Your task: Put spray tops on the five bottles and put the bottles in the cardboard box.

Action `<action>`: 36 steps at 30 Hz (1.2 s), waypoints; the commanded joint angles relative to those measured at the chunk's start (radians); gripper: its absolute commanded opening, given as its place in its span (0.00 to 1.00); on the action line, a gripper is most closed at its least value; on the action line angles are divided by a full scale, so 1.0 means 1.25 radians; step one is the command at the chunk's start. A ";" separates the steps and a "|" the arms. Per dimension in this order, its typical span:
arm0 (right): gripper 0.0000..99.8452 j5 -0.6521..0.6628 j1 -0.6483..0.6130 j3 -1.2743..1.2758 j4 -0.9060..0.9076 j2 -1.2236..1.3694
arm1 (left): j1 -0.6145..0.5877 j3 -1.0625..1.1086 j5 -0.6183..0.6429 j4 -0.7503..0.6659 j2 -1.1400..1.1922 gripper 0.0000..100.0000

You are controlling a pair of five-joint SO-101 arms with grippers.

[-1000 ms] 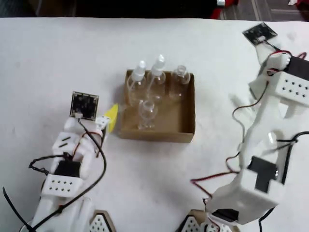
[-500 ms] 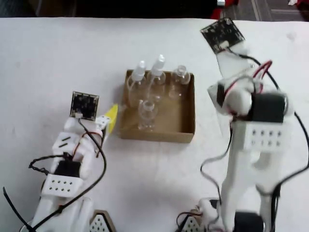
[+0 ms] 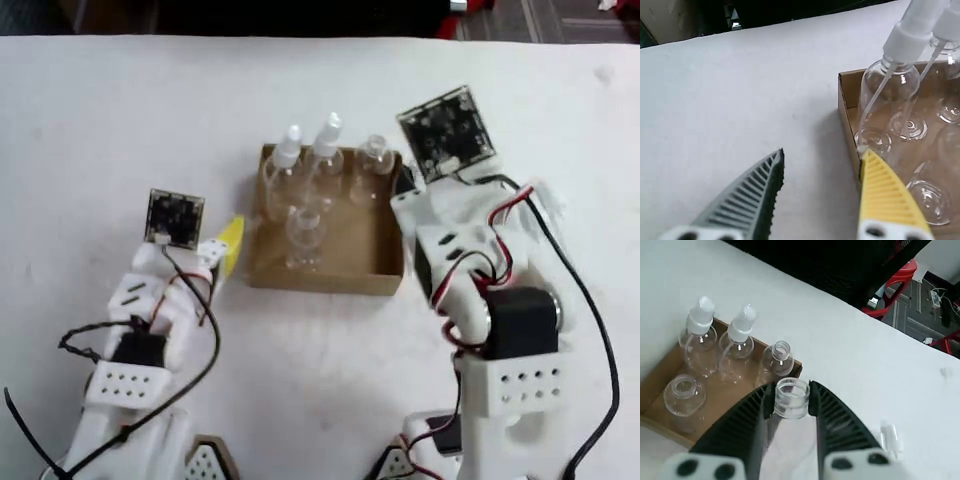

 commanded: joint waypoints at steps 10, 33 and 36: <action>0.02 -0.083 -0.007 0.161 -0.218 -0.015 | 0.008 -0.009 -0.007 -0.022 -0.015 0.23; 0.02 -0.082 -0.072 0.716 -0.825 -0.425 | 0.008 -0.009 -0.007 -0.023 -0.017 0.23; 0.02 -0.082 -0.073 0.766 -0.872 -0.425 | 0.008 -0.009 -0.007 -0.023 -0.017 0.23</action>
